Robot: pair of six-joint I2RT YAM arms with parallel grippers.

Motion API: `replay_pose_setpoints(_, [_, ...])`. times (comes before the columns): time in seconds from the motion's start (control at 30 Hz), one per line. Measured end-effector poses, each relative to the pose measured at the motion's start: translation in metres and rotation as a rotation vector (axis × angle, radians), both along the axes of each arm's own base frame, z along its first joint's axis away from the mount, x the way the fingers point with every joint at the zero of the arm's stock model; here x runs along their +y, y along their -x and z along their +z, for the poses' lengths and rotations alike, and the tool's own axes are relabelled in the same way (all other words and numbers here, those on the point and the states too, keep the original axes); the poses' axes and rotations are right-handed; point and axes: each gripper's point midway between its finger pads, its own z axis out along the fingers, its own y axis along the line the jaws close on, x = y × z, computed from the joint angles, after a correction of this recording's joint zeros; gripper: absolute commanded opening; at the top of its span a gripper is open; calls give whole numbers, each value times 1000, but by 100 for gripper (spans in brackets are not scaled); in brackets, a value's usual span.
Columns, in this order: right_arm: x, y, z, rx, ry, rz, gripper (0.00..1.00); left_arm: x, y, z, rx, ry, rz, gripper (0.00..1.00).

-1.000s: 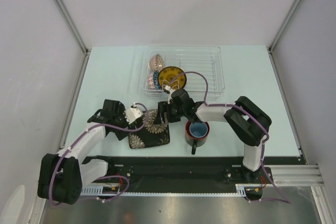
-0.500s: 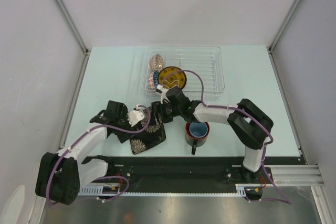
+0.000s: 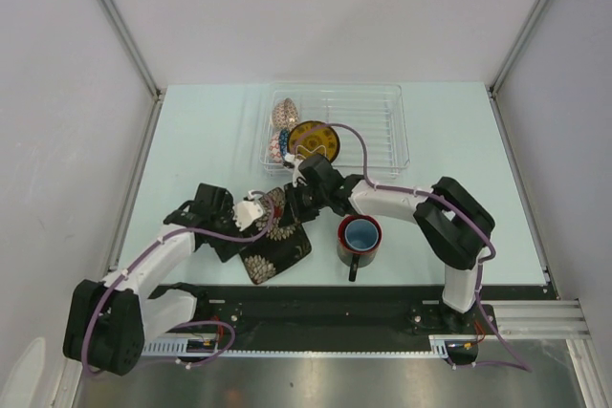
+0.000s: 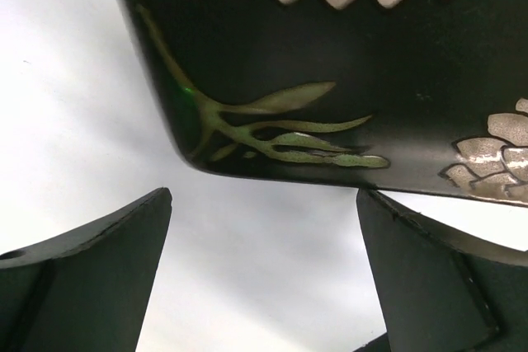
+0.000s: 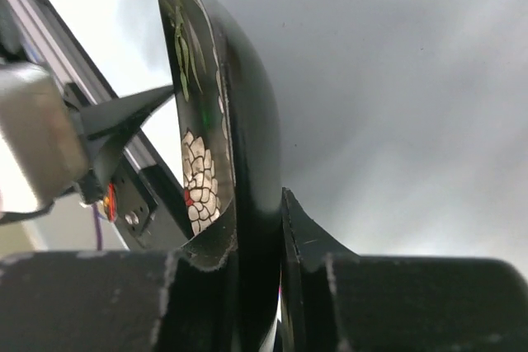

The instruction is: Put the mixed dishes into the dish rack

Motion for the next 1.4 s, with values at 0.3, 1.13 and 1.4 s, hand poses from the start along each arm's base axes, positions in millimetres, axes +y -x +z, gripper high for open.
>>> replay_pose_setpoints(0.3, [-15, -17, 49, -185, 136, 178, 0, 8, -71, 128, -325, 163, 142, 100])
replay_pose_setpoints(1.13, [-144, -250, 318, -1556, 776, 85, 0, -23, -171, 183, -174, 564, 390, 100])
replay_pose_setpoints(1.4, [-150, -317, 202, -1439, 971, 294, 0, -33, -195, 181, -166, 609, 396, 100])
